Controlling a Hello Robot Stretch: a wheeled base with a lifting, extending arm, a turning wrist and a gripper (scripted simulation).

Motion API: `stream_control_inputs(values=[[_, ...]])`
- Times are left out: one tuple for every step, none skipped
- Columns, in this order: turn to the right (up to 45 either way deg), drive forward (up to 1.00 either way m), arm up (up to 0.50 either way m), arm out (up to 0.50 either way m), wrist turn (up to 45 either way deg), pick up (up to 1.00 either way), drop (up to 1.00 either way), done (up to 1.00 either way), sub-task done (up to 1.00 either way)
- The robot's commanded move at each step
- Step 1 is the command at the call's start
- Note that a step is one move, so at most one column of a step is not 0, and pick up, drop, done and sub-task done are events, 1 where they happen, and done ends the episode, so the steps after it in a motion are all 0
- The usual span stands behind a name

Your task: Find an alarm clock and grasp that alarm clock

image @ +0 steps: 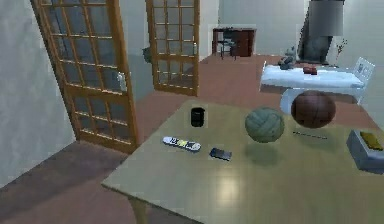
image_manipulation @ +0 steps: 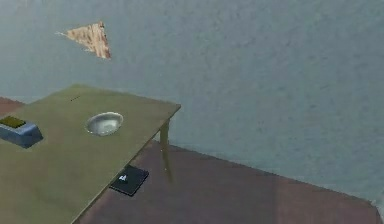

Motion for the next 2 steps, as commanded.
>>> stream_control_inputs(values=[[0.0,0.25,0.00,0.00,0.0,0.00,0.00,0.00,0.00],[-30.0,0.00,0.00,0.00,0.0,0.00,0.00,0.00,0.00]])
